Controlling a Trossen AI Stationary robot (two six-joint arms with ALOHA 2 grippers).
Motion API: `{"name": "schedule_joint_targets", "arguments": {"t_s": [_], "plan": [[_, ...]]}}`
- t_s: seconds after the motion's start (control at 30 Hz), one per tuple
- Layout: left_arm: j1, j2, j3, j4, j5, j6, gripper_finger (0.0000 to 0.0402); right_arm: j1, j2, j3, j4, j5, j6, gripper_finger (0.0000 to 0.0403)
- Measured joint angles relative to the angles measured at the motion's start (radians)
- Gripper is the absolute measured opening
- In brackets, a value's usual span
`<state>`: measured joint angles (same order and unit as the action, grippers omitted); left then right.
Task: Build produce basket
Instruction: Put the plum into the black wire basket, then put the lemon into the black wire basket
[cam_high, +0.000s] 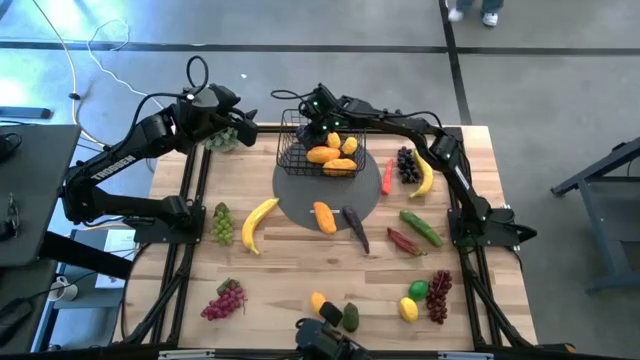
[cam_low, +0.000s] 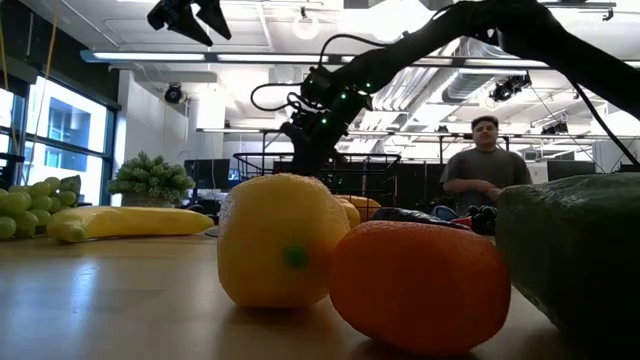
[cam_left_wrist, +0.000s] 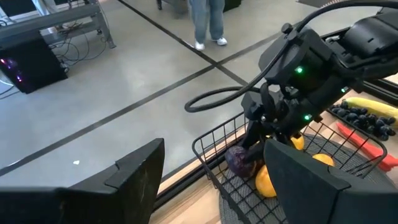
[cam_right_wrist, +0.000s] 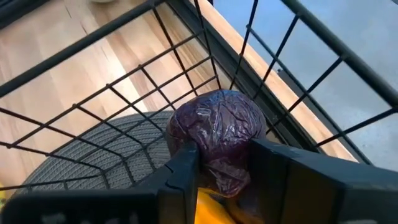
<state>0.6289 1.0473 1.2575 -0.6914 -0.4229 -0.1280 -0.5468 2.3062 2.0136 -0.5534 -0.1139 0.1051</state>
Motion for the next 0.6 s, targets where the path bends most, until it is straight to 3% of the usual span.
{"name": "schedule_joint_targets", "arguments": {"t_s": [0.33, 0.6], "plan": [[0.000, 0.000, 0.000, -0.001, 0.000, 0.000, 0.0266, -0.009, -0.006, 0.000, -0.010, 0.007, -0.007, 0.0204], [0.000, 0.000, 0.000, -0.021, 0.000, 0.000, 0.0266, -0.018, -0.046, 0.000, -0.048, 0.007, 0.000, 0.0219]]}}
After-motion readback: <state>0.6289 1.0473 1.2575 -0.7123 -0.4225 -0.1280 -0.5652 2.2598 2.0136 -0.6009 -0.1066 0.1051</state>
